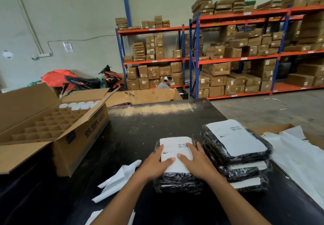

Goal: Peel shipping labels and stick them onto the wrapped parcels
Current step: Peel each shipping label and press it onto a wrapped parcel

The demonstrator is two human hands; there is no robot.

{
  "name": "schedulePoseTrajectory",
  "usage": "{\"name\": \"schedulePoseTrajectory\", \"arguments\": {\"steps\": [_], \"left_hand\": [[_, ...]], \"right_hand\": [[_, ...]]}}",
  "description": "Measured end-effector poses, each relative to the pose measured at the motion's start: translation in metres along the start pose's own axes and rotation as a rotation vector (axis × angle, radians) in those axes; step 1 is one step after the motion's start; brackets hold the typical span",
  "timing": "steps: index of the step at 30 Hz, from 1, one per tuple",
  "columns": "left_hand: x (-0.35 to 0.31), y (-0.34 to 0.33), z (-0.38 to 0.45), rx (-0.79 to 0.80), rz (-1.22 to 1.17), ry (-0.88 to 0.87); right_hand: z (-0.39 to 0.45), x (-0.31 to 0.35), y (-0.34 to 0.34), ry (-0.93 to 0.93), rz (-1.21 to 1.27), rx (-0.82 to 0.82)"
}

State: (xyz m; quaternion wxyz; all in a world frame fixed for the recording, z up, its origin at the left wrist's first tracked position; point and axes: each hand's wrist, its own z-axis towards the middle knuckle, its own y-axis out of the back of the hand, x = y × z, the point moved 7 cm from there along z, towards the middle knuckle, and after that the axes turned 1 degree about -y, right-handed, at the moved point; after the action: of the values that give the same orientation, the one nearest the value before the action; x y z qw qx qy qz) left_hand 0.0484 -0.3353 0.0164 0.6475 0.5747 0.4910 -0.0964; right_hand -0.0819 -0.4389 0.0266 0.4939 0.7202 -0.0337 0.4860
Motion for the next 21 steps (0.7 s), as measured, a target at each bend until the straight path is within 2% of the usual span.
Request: {"name": "schedulePoseTrajectory", "arguments": {"steps": [2, 4, 8, 12, 17, 21], "left_hand": [[0.005, 0.000, -0.002, 0.001, -0.167, 0.007], [0.007, 0.004, -0.003, -0.004, -0.223, 0.016], [-0.004, 0.006, -0.014, 0.016, -0.184, 0.028], [-0.018, 0.000, -0.032, 0.134, -0.126, -0.038], [0.003, 0.004, -0.032, 0.139, -0.368, 0.016], [-0.002, 0.001, -0.036, 0.138, -0.315, -0.025]], "right_hand": [[-0.005, -0.005, 0.002, 0.018, 0.128, -0.065], [-0.007, -0.006, 0.004, 0.037, 0.171, -0.101], [-0.007, 0.000, 0.005, 0.035, 0.088, -0.046], [-0.019, -0.007, 0.003, 0.033, 0.013, -0.028], [-0.042, -0.014, -0.005, 0.179, 0.228, -0.233], [-0.038, -0.019, -0.002, 0.138, 0.332, -0.178]]}}
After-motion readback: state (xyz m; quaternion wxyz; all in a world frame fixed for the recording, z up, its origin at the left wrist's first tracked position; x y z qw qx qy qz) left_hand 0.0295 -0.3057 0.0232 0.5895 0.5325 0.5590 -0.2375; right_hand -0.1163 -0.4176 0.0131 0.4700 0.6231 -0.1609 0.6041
